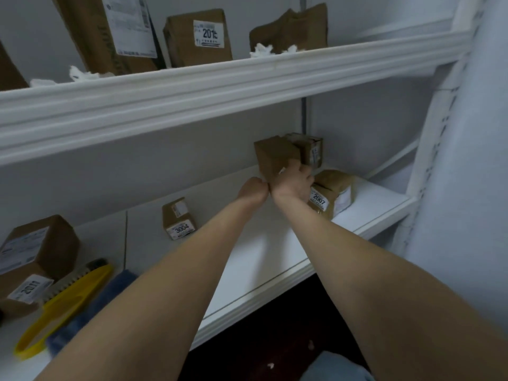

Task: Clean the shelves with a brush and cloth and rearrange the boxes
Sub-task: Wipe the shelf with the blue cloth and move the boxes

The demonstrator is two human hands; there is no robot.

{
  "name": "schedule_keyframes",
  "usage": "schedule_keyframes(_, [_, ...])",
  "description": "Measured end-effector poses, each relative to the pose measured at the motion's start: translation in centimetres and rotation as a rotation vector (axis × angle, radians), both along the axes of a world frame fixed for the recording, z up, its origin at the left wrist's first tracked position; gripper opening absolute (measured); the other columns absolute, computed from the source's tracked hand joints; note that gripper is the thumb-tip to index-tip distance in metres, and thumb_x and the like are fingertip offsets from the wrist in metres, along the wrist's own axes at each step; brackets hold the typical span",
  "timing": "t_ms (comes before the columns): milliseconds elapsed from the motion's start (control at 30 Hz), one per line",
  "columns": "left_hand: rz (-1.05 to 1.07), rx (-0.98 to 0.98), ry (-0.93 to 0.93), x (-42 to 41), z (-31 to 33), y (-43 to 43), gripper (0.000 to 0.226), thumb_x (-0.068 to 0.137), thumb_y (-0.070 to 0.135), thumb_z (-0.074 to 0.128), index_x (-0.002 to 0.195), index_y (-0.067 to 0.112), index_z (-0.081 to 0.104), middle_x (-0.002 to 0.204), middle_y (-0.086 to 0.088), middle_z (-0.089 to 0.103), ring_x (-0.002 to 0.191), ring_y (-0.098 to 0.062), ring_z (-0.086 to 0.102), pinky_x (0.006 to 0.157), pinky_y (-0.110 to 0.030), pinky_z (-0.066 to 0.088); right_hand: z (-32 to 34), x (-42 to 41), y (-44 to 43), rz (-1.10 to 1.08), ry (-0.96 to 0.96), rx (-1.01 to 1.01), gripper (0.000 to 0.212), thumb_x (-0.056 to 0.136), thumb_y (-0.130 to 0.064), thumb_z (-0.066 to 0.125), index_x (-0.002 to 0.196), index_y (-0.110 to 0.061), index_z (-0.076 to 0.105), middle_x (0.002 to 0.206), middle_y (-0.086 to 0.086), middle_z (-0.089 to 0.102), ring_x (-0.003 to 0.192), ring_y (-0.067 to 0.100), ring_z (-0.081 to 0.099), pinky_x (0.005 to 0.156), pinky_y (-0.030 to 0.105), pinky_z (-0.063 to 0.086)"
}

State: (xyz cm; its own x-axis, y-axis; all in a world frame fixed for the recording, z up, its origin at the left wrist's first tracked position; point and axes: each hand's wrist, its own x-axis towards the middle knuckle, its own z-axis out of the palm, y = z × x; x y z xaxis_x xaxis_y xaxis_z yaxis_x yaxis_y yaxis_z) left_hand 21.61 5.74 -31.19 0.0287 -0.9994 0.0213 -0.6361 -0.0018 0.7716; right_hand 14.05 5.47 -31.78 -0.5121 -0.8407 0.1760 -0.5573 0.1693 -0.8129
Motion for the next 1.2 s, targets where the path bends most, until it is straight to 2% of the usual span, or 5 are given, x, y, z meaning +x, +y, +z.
schedule_keyframes(200, [-0.192,0.059,0.111,-5.8,0.0,-1.6,0.033,0.096,0.026,0.049,0.125,0.012,0.055,0.131,-0.011,0.055,0.115,-0.025,0.052,0.083,-0.027,0.042,-0.6,-7.0,-1.2,-0.299,-0.040,-0.023,0.053,0.092,-0.017,0.053,0.141,-0.015,0.033,0.148,0.011,0.028,0.133,0.030,0.031,0.106,0.039,0.030])
schedule_keyframes(433, [-0.202,0.211,0.171,-8.2,-2.0,-2.7,0.041,0.097,0.030,0.043,0.135,0.015,0.043,0.131,-0.005,0.049,0.122,-0.025,0.045,0.090,-0.032,0.041,-2.7,-9.6,-1.7,-0.366,-0.540,0.170,0.074,0.081,-0.041,0.070,0.139,-0.012,0.034,0.139,0.014,0.033,0.126,0.034,0.037,0.100,0.043,0.036])
schedule_keyframes(567, [-0.193,0.255,0.233,-7.5,-2.4,-3.0,0.028,0.096,0.032,0.045,0.121,0.023,0.051,0.109,0.000,0.053,0.099,-0.017,0.047,0.070,-0.026,0.040,-2.9,-8.5,-2.5,-0.274,-0.585,0.174,0.061,0.082,-0.035,0.069,0.134,-0.013,0.045,0.136,0.015,0.039,0.123,0.033,0.041,0.095,0.040,0.046])
schedule_keyframes(767, [0.078,0.154,0.263,-2.1,-2.9,-4.2,0.029,0.088,0.040,0.053,0.083,0.012,0.062,0.097,-0.010,0.067,0.081,-0.023,0.060,0.073,-0.033,0.054,-2.7,-4.1,-3.0,-0.053,-0.516,0.065,0.042,0.083,-0.033,0.062,0.121,-0.017,0.058,0.116,0.011,0.062,0.100,0.029,0.063,0.076,0.033,0.053])
schedule_keyframes(1200, [0.390,-0.006,0.237,9.4,-3.0,-6.4,0.031,0.091,0.020,0.049,0.098,-0.006,0.066,0.105,-0.025,0.067,0.102,-0.038,0.063,0.087,-0.044,0.054,-2.9,7.7,-7.3,0.387,-0.414,0.018,0.035,0.081,-0.012,0.052,0.113,-0.012,0.066,0.109,0.014,0.068,0.107,0.032,0.061,0.093,0.045,0.050])
